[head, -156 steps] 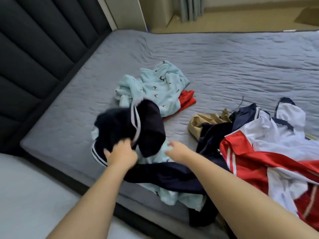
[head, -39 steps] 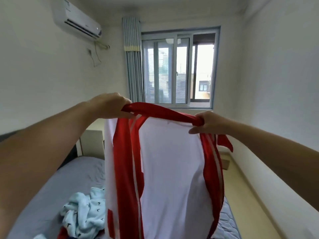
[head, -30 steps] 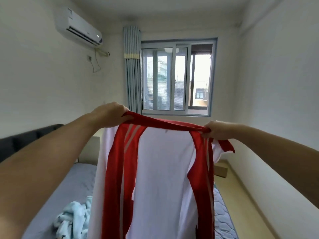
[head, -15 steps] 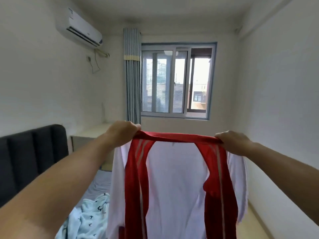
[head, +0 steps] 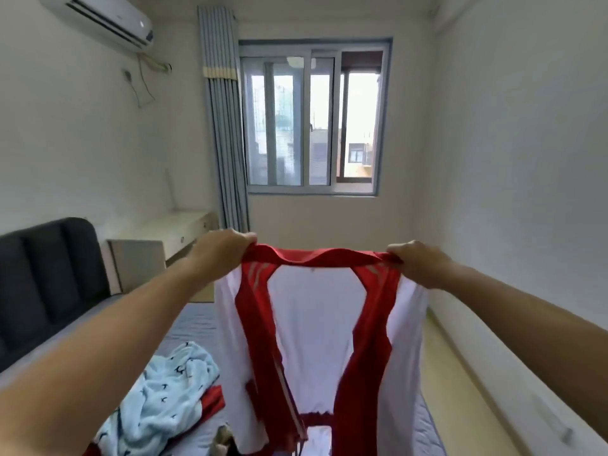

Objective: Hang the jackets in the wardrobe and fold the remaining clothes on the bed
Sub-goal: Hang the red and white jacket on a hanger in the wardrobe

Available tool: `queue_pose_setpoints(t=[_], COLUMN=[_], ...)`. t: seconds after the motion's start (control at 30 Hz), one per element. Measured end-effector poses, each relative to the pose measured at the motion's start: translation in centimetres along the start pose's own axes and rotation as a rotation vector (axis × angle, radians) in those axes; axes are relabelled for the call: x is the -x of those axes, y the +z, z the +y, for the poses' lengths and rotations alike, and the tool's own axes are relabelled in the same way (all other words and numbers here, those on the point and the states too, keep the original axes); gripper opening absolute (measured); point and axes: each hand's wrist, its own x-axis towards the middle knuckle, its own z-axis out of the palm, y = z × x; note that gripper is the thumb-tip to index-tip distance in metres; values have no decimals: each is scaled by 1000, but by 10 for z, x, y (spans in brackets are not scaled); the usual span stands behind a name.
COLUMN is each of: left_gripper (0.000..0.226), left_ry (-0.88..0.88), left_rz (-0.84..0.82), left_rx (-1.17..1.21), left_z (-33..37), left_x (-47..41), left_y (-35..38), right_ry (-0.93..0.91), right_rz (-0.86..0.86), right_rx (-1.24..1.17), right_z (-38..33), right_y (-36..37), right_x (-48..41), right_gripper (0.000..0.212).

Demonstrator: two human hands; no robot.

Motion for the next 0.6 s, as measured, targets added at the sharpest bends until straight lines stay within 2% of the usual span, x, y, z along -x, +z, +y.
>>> queue_pose_setpoints(t=[0.13, 0.2, 0.27, 0.37, 0.43, 0.6], left_gripper=[6, 6, 8, 10, 12, 22], left_ry=[186, 232, 228, 277, 303, 381], left_rz=[273, 281, 294, 323, 318, 348], left_rx=[203, 324, 437, 516, 558, 689], left_z=[12, 21, 31, 50, 62, 88], left_x=[-10, -14, -20, -24, -22, -18], left_y=[-17, -32, -40, -54, -61, -69], right_ry=[-112, -181, -255, -372, -439, -523], right_rz=[180, 196, 181, 114, 23, -197], right_rx=[-427, -618, -764, -815, -809, -922], right_z=[-8, -18, -30, -48, -56, -69], right_y=[-10, -22, -31, -36, -34, -26], right_x=[-4, -3, 0, 5, 5, 6], right_gripper=[8, 8, 17, 38, 44, 38])
